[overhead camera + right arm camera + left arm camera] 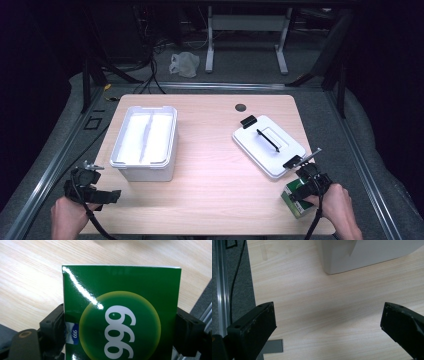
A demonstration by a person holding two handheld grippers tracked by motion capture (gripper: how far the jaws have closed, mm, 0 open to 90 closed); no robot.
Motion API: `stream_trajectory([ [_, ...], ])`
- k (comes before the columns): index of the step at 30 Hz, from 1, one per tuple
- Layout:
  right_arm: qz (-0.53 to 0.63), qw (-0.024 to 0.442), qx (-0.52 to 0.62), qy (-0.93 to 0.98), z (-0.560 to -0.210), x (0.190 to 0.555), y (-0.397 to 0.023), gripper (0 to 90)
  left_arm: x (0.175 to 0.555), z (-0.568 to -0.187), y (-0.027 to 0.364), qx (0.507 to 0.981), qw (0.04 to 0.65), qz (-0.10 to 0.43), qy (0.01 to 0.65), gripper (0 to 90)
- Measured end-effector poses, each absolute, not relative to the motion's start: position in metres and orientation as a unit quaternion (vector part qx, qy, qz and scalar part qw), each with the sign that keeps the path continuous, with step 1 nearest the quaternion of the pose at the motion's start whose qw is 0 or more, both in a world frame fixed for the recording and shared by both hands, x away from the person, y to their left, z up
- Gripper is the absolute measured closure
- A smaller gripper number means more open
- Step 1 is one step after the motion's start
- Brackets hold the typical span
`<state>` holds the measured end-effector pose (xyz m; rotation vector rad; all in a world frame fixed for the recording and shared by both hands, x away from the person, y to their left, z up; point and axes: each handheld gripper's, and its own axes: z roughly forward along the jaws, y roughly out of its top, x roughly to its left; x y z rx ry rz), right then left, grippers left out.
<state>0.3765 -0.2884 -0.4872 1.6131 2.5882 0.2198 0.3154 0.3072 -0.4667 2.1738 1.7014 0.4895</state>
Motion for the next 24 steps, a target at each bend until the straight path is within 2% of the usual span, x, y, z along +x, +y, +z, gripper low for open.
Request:
stream_trajectory([
  [7,0.072,0.039,0.536,0.840,-0.490,0.377,-0.294,13.5,0.316,-0.467,0.307,0.763,0.169,0.170,0.600,0.0],
  [10,0.069,0.043,0.545,0.835,-0.483,0.376,-0.295,0.0,0.316,-0.465,0.307,0.760,0.169,0.172,0.604,0.1],
  [15,0.092,0.057,0.540,0.835,-0.459,0.373,-0.291,0.0,0.313,-0.457,0.310,0.753,0.174,0.174,0.611,0.1],
  [24,0.108,0.078,0.519,0.844,-0.435,0.368,-0.271,0.0,0.314,-0.424,0.306,0.754,0.199,0.182,0.599,0.2],
])
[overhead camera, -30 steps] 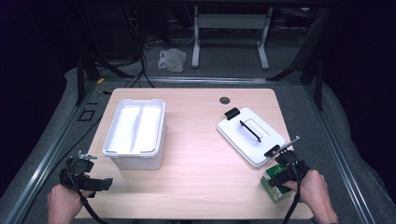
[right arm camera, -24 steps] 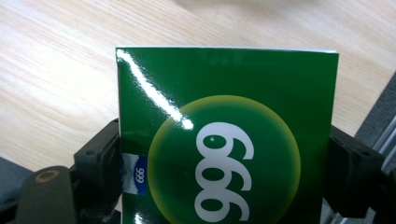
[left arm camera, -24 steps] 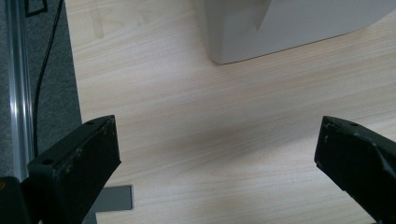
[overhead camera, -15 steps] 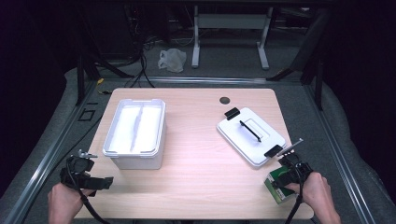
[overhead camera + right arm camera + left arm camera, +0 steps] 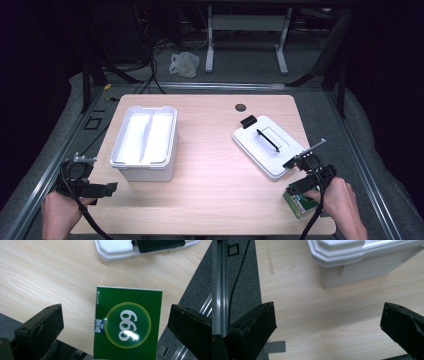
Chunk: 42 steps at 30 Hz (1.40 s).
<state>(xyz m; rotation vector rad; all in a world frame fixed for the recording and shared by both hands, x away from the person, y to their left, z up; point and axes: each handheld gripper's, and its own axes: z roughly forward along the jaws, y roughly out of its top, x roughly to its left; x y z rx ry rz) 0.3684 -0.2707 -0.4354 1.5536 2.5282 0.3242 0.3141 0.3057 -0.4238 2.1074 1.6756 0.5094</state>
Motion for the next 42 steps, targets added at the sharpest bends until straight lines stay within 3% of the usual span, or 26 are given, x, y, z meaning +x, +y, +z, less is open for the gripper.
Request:
stream_trajectory([
  [14,0.116,0.072,0.507,0.851,-0.433,0.370,-0.262,0.7,0.381,-0.380,0.277,0.783,0.192,0.157,0.571,0.0],
  [26,0.118,0.070,0.508,0.851,-0.432,0.371,-0.262,1.5,0.456,-0.383,0.243,0.796,0.147,0.104,0.578,2.3],
  [33,0.120,0.070,0.508,0.850,-0.431,0.371,-0.262,2.3,0.489,-0.393,0.228,0.792,0.134,0.083,0.591,17.8],
  [39,0.122,0.072,0.510,0.849,-0.431,0.371,-0.264,3.0,0.506,-0.404,0.220,0.786,0.117,0.071,0.603,44.2],
  [42,0.121,0.072,0.508,0.850,-0.431,0.370,-0.264,3.4,0.512,-0.410,0.220,0.779,0.110,0.061,0.614,49.9],
])
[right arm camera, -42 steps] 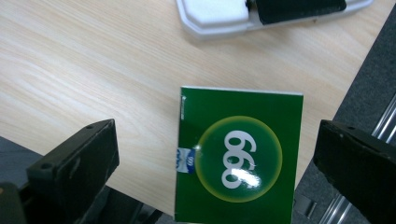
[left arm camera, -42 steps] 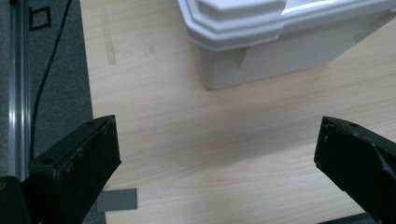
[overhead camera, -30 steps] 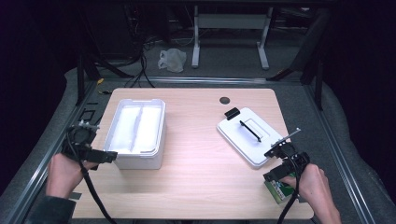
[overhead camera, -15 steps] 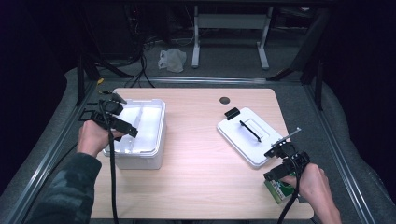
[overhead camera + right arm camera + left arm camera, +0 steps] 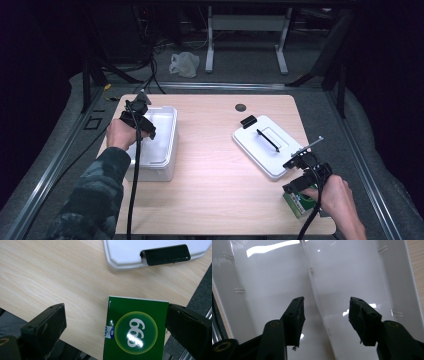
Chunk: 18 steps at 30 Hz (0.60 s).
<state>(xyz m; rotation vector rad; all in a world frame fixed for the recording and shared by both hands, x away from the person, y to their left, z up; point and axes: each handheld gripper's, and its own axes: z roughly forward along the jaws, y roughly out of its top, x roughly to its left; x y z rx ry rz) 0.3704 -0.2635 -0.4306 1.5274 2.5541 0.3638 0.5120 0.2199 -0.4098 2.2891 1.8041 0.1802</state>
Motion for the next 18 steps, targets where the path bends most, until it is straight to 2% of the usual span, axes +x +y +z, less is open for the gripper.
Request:
stream_trajectory([
  [4,0.122,0.073,0.507,0.850,-0.4297,0.3701,-0.2632,4.1,0.5163,-0.4139,0.2210,0.774,0.106,0.058,0.621,63.2],
  [5,0.122,0.073,0.506,0.851,-0.4298,0.3701,-0.2632,4.2,0.5167,-0.4147,0.2209,0.774,0.105,0.058,0.622,63.2],
  [12,0.119,0.071,0.507,0.850,-0.4307,0.3704,-0.2628,4.8,0.5184,-0.4192,0.2203,0.774,0.087,0.062,0.624,80.4],
  [18,0.118,0.071,0.509,0.850,-0.4310,0.3706,-0.2628,5.1,0.5190,-0.4193,0.2191,0.776,0.084,0.060,0.623,83.7],
])
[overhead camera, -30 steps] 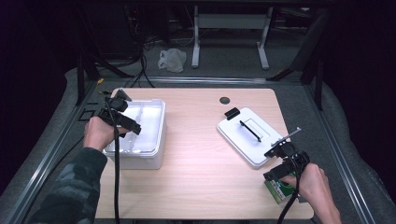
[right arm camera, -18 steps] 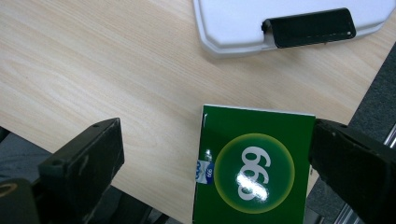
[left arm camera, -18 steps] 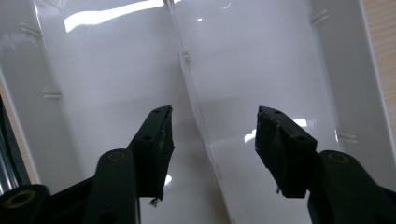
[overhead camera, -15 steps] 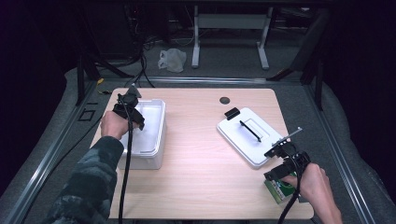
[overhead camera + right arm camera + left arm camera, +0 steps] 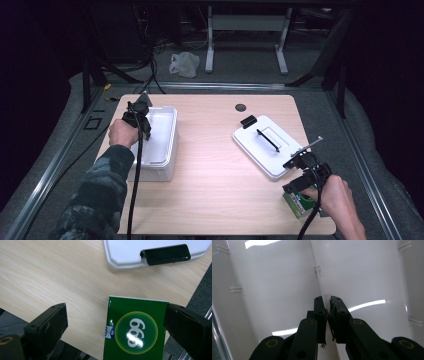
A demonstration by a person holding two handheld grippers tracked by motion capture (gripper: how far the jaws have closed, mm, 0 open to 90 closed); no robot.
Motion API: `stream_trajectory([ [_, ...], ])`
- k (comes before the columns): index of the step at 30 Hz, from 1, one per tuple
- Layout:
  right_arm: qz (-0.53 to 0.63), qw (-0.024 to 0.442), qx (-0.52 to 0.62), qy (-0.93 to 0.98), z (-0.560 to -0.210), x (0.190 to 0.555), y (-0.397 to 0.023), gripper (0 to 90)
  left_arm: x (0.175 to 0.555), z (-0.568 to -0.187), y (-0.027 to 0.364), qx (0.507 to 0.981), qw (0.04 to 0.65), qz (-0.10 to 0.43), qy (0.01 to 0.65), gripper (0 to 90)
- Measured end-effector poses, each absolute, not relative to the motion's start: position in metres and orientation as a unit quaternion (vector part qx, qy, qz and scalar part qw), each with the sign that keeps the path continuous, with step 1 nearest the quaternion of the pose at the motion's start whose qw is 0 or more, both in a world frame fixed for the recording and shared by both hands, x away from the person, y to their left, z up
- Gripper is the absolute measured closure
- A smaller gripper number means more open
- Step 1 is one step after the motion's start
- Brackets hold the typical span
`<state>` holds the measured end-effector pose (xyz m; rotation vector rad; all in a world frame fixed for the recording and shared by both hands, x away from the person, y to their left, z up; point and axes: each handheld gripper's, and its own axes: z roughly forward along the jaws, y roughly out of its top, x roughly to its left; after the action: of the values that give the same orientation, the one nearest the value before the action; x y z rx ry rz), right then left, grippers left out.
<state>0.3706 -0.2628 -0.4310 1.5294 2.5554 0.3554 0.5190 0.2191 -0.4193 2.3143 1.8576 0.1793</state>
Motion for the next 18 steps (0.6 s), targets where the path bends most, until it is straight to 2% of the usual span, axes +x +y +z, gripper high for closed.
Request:
stream_trajectory([
  [8,0.121,0.072,0.511,0.848,-0.4307,0.3705,-0.2640,5.3,0.5196,-0.4189,0.2176,0.782,0.075,0.056,0.616,84.2],
  [18,0.120,0.070,0.511,0.848,-0.4311,0.3712,-0.2662,5.7,0.5164,-0.4187,0.2188,0.796,0.078,0.043,0.599,89.7],
])
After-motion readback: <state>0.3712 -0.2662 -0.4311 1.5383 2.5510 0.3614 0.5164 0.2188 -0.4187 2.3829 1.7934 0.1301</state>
